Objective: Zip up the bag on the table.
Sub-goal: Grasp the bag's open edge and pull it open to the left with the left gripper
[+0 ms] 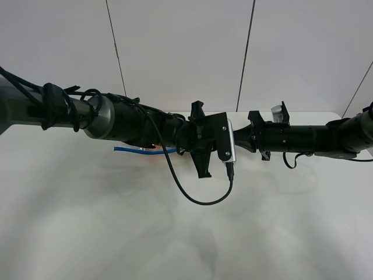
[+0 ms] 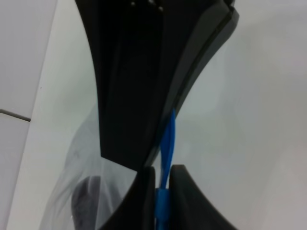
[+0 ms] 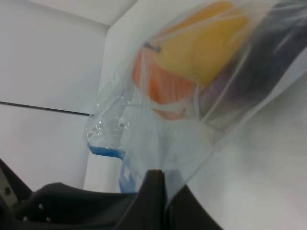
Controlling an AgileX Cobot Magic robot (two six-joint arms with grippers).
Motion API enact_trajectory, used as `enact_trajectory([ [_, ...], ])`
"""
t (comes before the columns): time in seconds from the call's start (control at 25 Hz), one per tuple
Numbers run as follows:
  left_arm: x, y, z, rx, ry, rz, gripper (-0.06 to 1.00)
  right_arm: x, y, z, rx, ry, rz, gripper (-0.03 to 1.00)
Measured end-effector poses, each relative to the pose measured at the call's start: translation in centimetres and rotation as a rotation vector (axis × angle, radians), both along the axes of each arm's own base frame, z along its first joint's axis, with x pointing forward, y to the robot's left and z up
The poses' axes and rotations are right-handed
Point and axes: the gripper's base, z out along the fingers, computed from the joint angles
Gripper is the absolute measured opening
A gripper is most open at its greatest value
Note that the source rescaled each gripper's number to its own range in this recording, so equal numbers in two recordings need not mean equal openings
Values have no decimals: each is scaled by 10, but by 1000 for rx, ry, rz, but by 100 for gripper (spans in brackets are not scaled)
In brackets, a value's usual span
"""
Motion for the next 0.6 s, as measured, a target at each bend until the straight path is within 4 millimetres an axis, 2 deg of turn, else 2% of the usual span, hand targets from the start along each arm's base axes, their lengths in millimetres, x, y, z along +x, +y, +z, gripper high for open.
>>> enact_trajectory([
  [0.6,4,7,-2,91,-41,106,0,0,1,0,0,1,-2,0],
])
